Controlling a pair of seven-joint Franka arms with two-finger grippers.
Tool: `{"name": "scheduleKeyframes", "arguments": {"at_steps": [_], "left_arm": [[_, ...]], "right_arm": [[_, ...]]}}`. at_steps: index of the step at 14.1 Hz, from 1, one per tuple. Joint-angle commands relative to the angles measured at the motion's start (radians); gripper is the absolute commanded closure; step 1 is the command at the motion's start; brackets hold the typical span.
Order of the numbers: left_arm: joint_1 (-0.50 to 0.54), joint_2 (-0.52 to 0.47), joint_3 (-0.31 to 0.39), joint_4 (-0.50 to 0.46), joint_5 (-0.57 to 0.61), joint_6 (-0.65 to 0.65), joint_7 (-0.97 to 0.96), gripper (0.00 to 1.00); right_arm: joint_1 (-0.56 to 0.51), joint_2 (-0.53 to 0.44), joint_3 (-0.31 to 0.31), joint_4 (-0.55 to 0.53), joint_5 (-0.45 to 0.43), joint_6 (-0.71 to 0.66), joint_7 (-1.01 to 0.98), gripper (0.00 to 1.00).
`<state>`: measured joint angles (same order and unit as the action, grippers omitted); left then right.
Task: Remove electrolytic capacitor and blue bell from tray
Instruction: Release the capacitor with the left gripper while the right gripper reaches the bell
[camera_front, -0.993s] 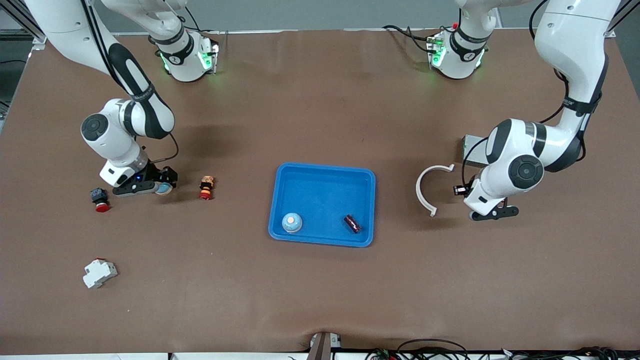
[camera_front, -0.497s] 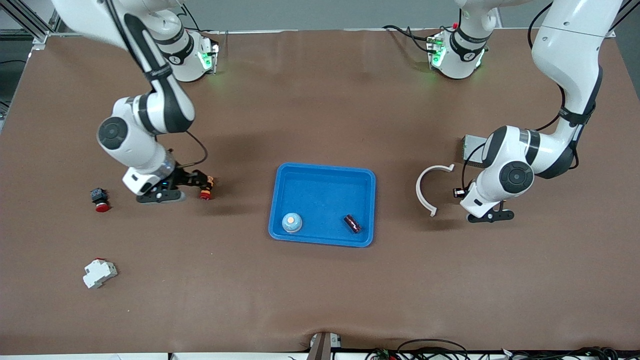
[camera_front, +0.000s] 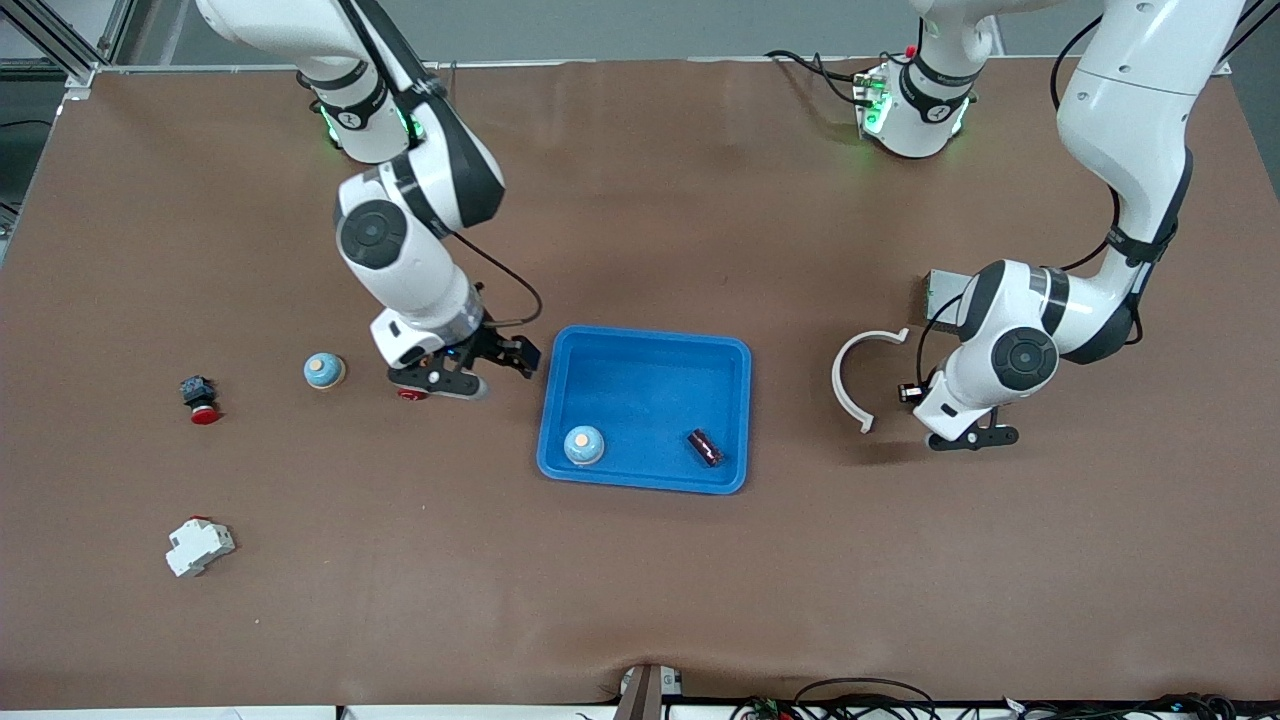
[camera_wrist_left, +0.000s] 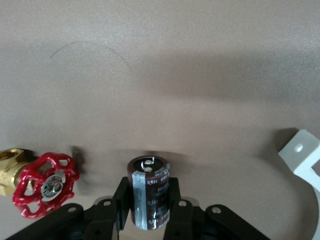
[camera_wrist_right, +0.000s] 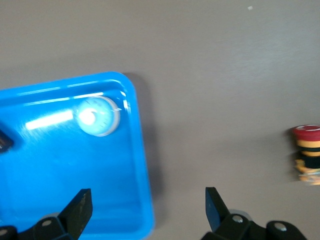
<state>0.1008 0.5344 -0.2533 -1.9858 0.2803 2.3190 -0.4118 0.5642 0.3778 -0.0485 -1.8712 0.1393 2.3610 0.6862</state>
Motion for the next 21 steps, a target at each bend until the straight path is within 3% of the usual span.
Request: {"name": "scheduleKeyframes", "arguments": {"at_steps": [1,5,6,7,9,16,18,21], "left_arm": [[-0.001,0.015,0.002,0.013,0.026,0.022,-0.019,0.95],[-0.001,0.019,0.002,0.013,0.028,0.028,-0.027,0.85],[-0.001,0.021,0.002,0.013,0.028,0.028,-0.027,0.77],[-0.001,0.021,0.002,0.013,0.028,0.028,-0.027,0.61],[0.000,0.019,0.002,0.012,0.028,0.028,-0.027,0.00],[-0.004,-0.025,-0.003,0.019,0.025,-0.007,-0.079,0.00],[-0.007,-0.045,-0.012,0.070,0.011,-0.105,-0.091,0.00],[-0.026,-0.050,-0.047,0.236,-0.067,-0.347,-0.128,0.00]], "right_arm": [[0.043,0.174,-0.017,0.205,-0.053,-0.041,0.148,0.00],[0.071,0.346,-0.016,0.427,-0.112,-0.109,0.283,0.00],[0.069,0.375,-0.016,0.457,-0.110,-0.108,0.291,0.00],[0.069,0.403,-0.016,0.487,-0.110,-0.106,0.292,0.00],[0.069,0.461,-0.017,0.547,-0.113,-0.106,0.317,0.00],[0.072,0.562,-0.017,0.646,-0.115,-0.094,0.325,0.00],[0.079,0.572,-0.019,0.647,-0.115,-0.094,0.325,0.00],[0.080,0.584,-0.019,0.649,-0.116,-0.092,0.325,0.00]]}}
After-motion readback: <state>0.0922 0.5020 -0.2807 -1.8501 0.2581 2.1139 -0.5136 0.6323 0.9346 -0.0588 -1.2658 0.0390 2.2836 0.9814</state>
